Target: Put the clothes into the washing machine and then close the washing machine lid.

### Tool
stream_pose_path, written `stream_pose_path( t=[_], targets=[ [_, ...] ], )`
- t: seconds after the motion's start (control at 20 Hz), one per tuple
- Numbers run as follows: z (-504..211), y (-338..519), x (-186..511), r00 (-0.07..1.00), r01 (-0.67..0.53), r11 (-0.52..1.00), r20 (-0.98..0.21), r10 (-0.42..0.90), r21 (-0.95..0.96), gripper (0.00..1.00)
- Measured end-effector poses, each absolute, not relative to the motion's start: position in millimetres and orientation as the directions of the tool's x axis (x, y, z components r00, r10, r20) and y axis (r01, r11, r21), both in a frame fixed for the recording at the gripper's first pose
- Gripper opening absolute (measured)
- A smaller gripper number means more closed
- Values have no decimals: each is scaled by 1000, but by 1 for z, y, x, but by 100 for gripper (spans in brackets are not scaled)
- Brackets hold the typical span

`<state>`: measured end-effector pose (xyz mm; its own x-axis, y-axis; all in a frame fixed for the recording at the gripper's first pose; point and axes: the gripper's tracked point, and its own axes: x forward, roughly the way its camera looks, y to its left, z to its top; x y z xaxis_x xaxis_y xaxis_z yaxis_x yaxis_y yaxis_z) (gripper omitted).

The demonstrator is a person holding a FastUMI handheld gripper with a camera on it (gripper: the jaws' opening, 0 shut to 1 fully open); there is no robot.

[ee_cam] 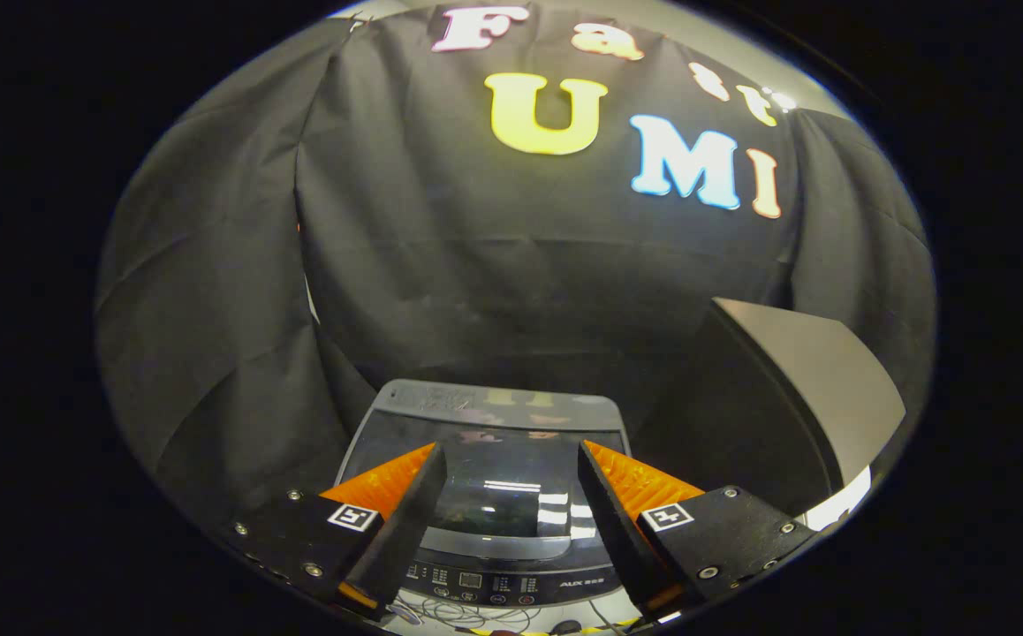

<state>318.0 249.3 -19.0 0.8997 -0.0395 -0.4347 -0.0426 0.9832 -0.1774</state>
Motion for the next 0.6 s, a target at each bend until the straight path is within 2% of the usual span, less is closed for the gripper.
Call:
stream_pose_path(
  t=[0.6],
  targets=[
    [62, 100, 88, 987, -84, 985, -148, 62, -149, 93]
  ],
)
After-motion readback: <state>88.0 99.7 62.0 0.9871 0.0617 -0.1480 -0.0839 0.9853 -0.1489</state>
